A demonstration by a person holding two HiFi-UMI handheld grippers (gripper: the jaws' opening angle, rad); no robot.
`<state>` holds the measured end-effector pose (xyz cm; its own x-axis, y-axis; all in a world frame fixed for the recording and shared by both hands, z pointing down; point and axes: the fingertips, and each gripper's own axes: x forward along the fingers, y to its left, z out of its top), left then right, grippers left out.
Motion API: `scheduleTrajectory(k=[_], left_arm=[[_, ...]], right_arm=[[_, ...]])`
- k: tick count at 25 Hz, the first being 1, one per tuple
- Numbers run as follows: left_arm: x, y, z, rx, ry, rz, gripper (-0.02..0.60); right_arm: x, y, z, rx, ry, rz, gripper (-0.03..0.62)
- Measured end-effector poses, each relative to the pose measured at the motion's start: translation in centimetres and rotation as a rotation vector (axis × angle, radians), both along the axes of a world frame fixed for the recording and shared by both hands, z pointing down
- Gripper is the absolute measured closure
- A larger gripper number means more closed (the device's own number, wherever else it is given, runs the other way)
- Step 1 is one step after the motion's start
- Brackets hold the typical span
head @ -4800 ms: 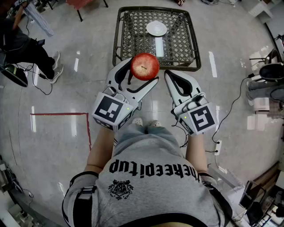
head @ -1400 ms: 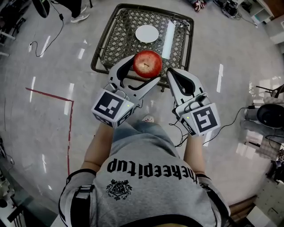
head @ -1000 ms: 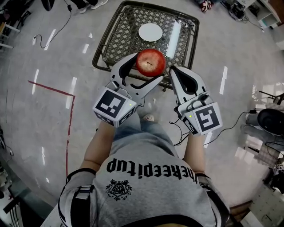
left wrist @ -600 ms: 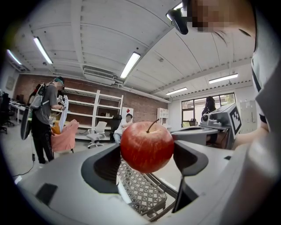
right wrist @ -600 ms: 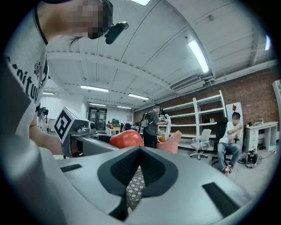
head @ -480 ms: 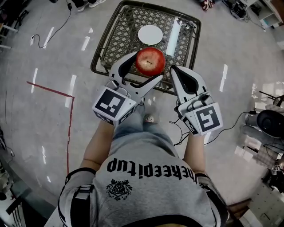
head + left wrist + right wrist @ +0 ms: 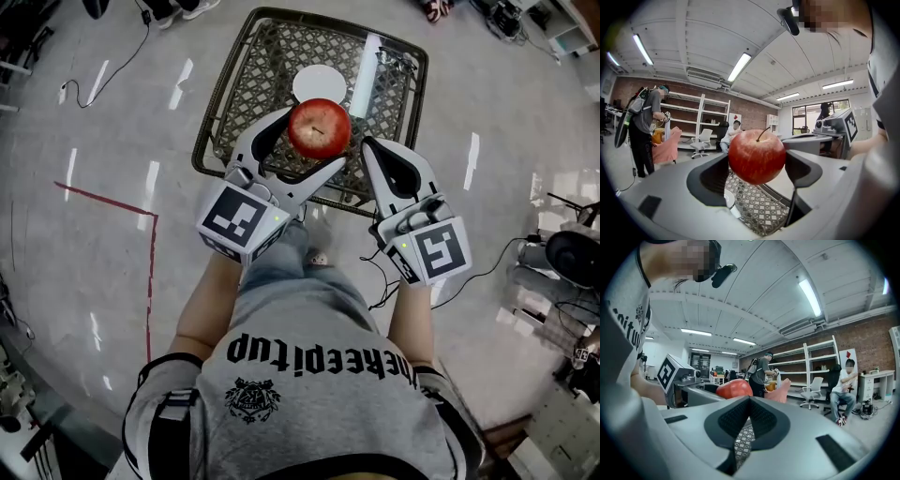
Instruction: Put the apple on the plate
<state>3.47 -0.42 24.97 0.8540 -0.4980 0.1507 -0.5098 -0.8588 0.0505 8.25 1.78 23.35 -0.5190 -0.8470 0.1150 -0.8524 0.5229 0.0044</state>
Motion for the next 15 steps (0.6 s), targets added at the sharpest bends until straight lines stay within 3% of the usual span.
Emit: scheduleTrajectory(k=[15], left_arm=[[-1.9,-7.3,1.0,-0.015,-0.010,0.036,0.183]], right_arm=[[-2.2,-7.5,0.8,-0.028,0.019,0.030,0.595]])
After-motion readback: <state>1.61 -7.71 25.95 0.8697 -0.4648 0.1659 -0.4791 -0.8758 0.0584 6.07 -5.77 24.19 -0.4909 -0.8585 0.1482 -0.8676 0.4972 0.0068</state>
